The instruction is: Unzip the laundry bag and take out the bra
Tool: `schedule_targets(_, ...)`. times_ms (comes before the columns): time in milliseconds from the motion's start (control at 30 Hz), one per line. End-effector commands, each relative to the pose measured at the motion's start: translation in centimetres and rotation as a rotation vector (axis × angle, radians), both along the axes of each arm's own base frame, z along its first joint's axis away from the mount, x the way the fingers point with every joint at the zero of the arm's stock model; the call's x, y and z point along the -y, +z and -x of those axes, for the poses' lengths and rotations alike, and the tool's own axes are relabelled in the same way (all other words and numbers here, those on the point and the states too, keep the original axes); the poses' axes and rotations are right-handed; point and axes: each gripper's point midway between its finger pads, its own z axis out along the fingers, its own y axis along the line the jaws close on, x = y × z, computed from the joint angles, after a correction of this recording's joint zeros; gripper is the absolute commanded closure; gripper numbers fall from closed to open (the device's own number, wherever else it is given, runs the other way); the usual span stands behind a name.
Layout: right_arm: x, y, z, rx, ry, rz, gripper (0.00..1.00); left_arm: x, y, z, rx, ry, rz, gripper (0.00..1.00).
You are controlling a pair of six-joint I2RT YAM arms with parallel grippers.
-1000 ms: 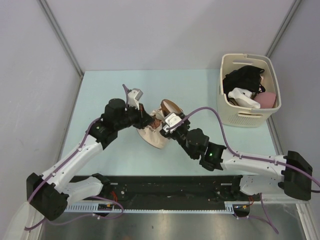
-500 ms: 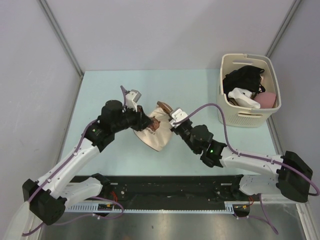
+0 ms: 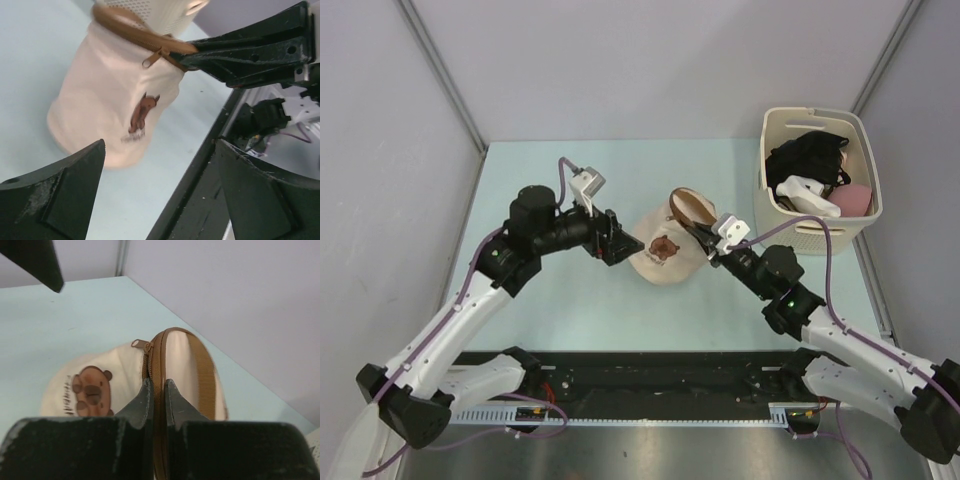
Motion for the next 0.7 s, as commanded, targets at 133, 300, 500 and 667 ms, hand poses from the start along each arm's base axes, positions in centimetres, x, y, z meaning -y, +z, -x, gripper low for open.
schedule_targets(133,-0.7,1.9,3.4,0.030,0.226,-0.023,1.00,3.1,1.9,0.8,0.040,-0.226,0.079,0.11)
schedule_targets(300,-0.8,2.3,4.5,0.017,0.282,-0.046,1.00,4.2,2.9,1.7,0.062,-0.322,0.092,0.16)
schedule_targets(500,-1.1,2.0,4.2,0.008,0.290,-0.048,1.00,5.5,3.0,2.2,0.056,-0.379,0.087,0.27)
schedule_targets(667,-1.2,2.2,4.0,0.012,0.288,-0.058,1.00,6.4,1.6,1.9,0.003,-0.384,0.060,0.30)
